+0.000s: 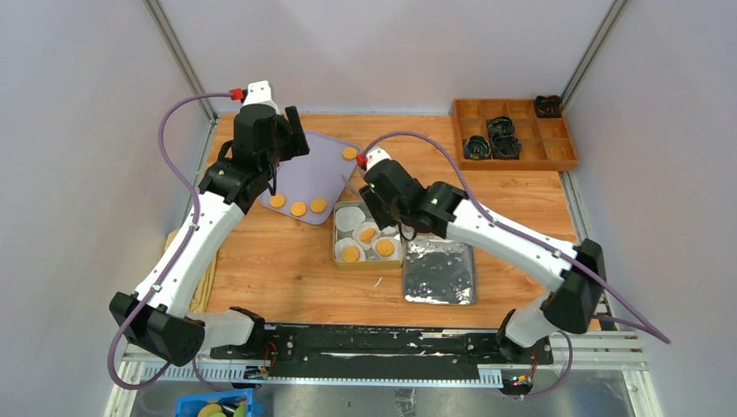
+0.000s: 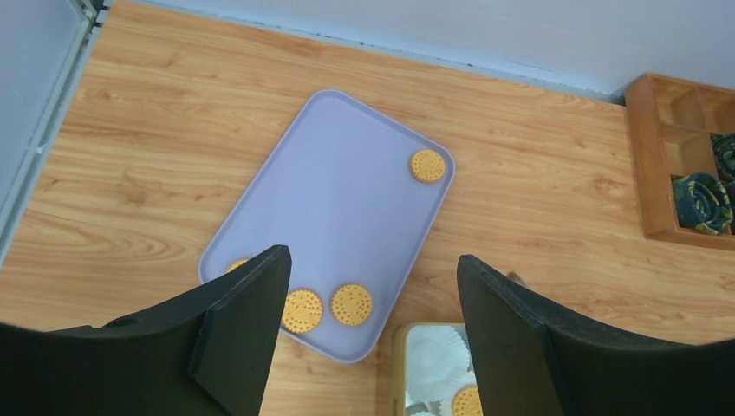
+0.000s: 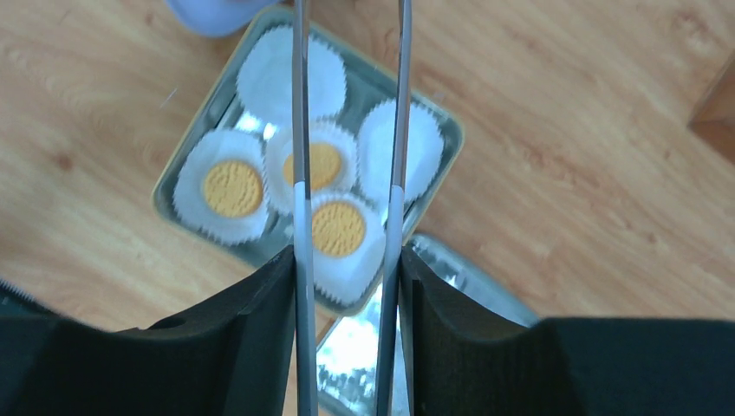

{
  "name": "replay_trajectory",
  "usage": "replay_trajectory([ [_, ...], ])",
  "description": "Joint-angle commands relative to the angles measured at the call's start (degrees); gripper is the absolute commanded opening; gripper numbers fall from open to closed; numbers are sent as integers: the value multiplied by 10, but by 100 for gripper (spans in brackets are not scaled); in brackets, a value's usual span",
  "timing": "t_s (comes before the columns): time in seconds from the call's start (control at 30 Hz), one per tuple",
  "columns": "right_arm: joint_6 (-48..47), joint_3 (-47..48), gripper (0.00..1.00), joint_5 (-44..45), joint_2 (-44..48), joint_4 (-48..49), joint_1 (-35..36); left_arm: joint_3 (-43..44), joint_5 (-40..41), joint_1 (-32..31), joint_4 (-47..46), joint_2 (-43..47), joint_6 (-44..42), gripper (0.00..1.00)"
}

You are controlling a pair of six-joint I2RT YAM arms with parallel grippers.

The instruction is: Pack the cookies

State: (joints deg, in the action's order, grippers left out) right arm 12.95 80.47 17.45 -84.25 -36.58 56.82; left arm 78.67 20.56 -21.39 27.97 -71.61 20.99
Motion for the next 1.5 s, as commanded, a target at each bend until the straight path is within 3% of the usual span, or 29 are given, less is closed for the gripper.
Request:
replay_trajectory([
  [0.0, -46, 60, 47, -6, -90, 61, -59, -3, 3, 4, -14, -1, -11, 76],
  [0.27, -72, 197, 48, -48, -259, 81, -121, -2, 23, 4, -17, -9, -26, 76],
  [0.5, -73, 268, 48, -92, -340, 84, -156, -4, 32, 4, -18, -13, -31, 76],
  [0.8, -65, 320, 49, -127, -399, 84, -179, -2, 36, 4, -20, -21, -33, 76],
  [1.23, -70, 345, 49, -88, -443, 60, -181, -4, 37, 4, -22, -18, -37, 77],
  [1.47, -67, 333, 49, -66, -418, 56, -180, -5, 37, 4, -24, -15, -37, 76],
])
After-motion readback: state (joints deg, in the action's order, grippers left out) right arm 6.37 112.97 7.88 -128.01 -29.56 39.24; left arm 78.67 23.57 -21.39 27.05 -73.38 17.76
